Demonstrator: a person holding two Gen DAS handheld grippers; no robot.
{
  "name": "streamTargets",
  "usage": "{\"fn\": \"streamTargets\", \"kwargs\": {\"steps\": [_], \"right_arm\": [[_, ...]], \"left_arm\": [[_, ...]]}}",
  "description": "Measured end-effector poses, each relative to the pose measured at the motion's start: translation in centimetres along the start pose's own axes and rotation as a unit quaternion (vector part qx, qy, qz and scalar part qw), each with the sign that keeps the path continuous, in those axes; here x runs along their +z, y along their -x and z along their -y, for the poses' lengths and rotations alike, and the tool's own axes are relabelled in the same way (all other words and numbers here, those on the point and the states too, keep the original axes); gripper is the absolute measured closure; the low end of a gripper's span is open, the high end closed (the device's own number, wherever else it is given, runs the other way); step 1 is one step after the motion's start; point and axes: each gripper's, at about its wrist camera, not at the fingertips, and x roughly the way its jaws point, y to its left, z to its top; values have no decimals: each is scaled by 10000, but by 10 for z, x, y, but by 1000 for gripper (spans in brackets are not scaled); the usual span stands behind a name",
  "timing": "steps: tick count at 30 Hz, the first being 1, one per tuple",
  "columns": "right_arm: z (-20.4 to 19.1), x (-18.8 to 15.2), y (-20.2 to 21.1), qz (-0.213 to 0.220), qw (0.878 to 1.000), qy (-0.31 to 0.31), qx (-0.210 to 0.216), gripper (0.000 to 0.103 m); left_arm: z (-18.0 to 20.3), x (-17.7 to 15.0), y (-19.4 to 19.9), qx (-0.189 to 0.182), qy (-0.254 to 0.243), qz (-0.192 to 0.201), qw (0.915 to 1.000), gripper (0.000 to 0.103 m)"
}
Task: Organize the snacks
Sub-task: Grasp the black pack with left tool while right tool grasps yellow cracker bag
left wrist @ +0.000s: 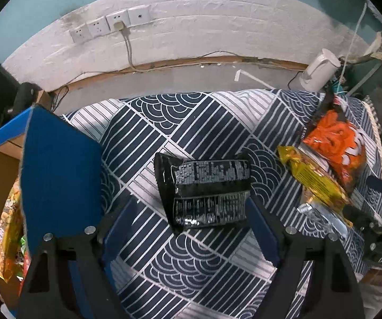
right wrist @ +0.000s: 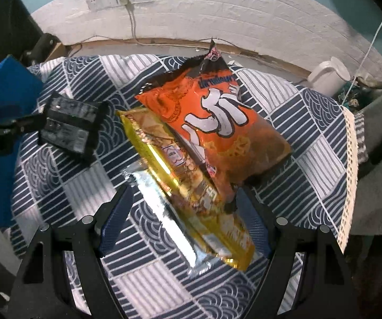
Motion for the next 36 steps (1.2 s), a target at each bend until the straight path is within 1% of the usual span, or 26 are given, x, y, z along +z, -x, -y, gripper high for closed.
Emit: {"fn": "streamTargets", "kwargs": {"steps": [2, 5, 11, 14, 15, 16, 17, 19, 20, 22, 26, 28, 32, 36], "right_arm": [[1, 0, -9, -71, 9999, 9, 142, 23], [3, 1, -19, -109, 9999, 38, 96, 23], [10, 1, -32, -206, 9995, -55, 211, 23], [13, -1, -37, -248, 9995, -103, 167, 23], [16, -2, -39, -263, 9994, -167, 145, 23], [18, -2, -41, -279, 9993, -218, 146, 27], [20, -3, -42, -300, 9991, -250, 161, 33], [25, -3, -44, -323, 9985, -342, 288, 37], [27, -5, -43, -295, 9982, -389, 348, 40], [28, -6, -41, -284, 9984, -374, 314, 41], [23, -10, -36, -277, 9988, -250, 307, 51], [15, -10, -36, -312, 9987, -223, 327, 53], [10, -10, -36, -349, 9987, -198, 327, 54], [10, -8, -37, -357, 9984, -244, 364, 52]], "left_arm": [[0, 3, -6, -59, 126, -101, 9999, 18], [3, 5, -14, -160, 257, -229, 9993, 18], [10, 9, -26, -218, 489, -249, 9983, 18], [16, 9, -33, -130, 427, -305, 9985, 18], [18, 9, -36, -86, 392, -336, 9986, 17], [21, 8, -40, 2, 324, -384, 9987, 16], [23, 6, -43, 82, 270, -396, 9988, 16], [27, 4, -45, 239, 170, -373, 9989, 14], [28, 5, -47, 278, 132, -362, 9989, 12], [30, 5, -49, 307, 100, -351, 9989, 9], [33, 6, -49, 383, 50, -386, 9985, 8], [33, 8, -47, 392, 126, -391, 9984, 8], [24, 4, -40, 368, 392, -340, 9980, 8], [19, 6, -43, 444, 423, -388, 9974, 8]]}}
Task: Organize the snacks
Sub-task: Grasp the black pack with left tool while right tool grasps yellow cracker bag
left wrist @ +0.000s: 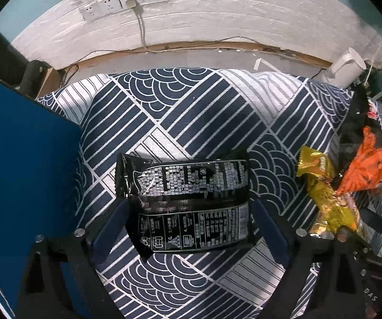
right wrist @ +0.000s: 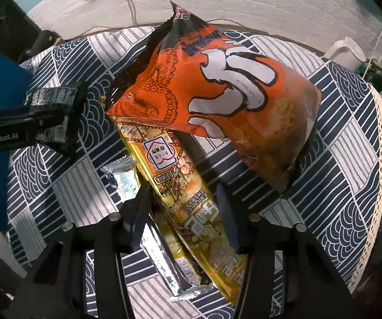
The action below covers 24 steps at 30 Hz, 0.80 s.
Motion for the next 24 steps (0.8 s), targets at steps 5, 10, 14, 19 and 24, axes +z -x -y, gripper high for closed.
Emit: {"fn": "streamTargets", "kwargs": {"steps": [5, 10, 14, 19, 24], "right_arm": [[1, 2, -2, -35, 10000, 8, 58, 51], [0, -1, -1, -45, 10000, 53, 60, 50], [-6, -2, -3, -44, 9999, 89, 17, 50], [-10, -4, -7, -70, 9999, 111, 8, 50], [-20, -2, -17, -146, 9994, 311, -99, 50]], "left_arm": [[-6, -3, 12, -33, 228, 129, 9997, 8], [-8, -5, 5, 112, 304, 4, 9995, 8], [-4, -3, -13, 161, 247, -167, 9994, 6], [3, 2, -22, 233, 173, -160, 9995, 1], [11, 4, -26, 322, -43, -62, 9995, 0]]}}
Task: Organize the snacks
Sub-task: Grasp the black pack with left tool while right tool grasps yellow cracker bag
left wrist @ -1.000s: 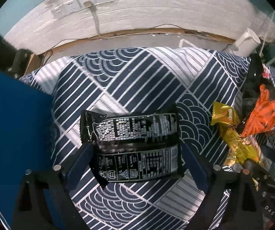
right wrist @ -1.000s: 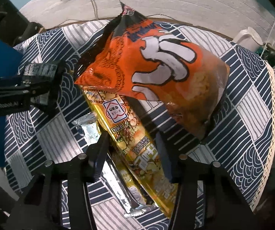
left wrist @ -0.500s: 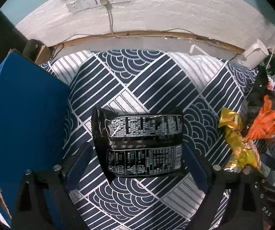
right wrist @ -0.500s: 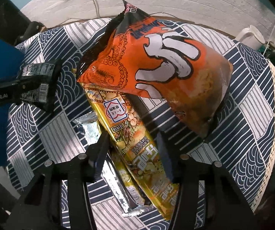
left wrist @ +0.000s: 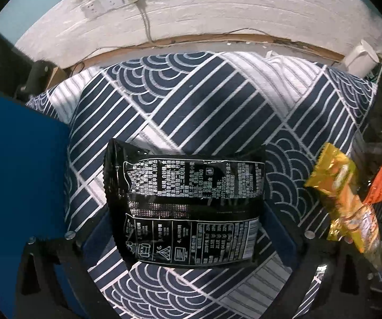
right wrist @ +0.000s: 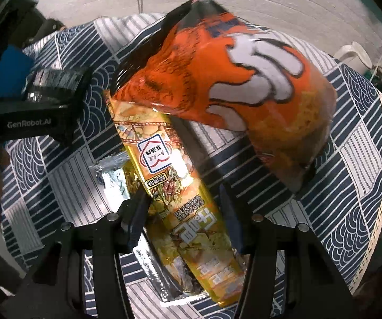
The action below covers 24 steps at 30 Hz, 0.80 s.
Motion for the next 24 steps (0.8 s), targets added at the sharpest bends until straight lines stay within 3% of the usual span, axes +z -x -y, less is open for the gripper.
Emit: {"fn": "streamTargets", "kwargs": {"steps": [4, 6, 9, 11, 13, 24], "right_arm": [[-6, 1, -6, 8, 9999, 101, -124, 50], [-7, 2, -7, 31, 9999, 76, -119, 50], [-10, 5, -6, 96, 9998, 93, -152, 59], [-15, 7, -4, 165, 9994, 218, -224, 69], [-24, 8, -3, 172, 9991, 331, -218, 72], [-48, 6, 18, 328, 9987, 373, -121, 73]], "left_arm": [[0, -4, 2, -10, -77, 120, 9999, 2], [0, -10, 6, -26, -123, 261, 9996, 12], [-4, -15, 12, -57, -188, 391, 9990, 25], [-8, -17, 14, -143, -246, 396, 9988, 26], [-12, -19, 16, -236, -264, 376, 9987, 27], [-35, -40, 50, -354, -276, 587, 9973, 27]]}}
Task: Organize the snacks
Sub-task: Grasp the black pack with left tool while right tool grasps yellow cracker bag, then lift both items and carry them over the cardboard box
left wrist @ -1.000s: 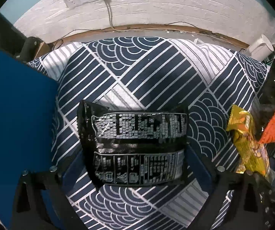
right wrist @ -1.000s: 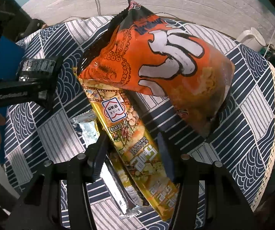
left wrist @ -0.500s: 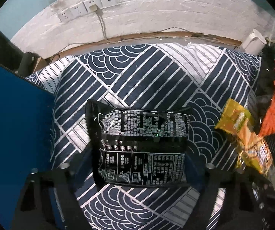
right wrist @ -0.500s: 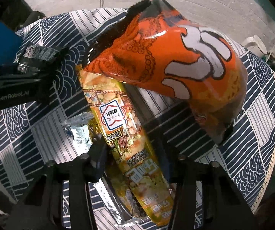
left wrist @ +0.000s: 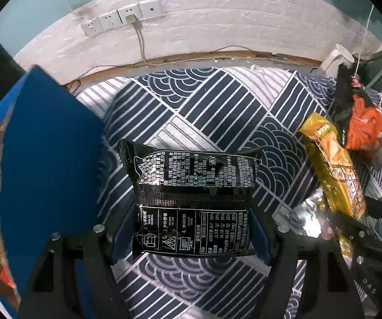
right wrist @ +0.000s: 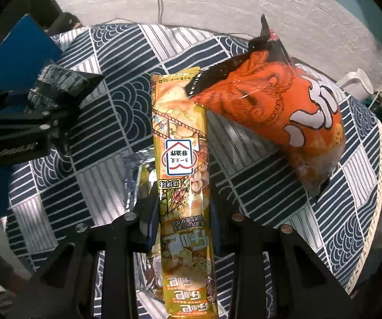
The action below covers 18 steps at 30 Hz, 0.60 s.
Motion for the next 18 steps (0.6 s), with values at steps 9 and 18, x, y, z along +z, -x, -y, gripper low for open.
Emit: {"fn": "streamTargets", "kwargs": {"steps": [9, 18], "right_arm": [[-6, -11, 33, 341, 9984, -455, -45, 73], [-29, -22, 64, 596, 9965, -585, 47, 73]], "left_arm": [[-7, -15, 44, 35, -47, 377, 9993, 27], [-14, -31, 79, 161, -76, 757, 9970, 27]]}}
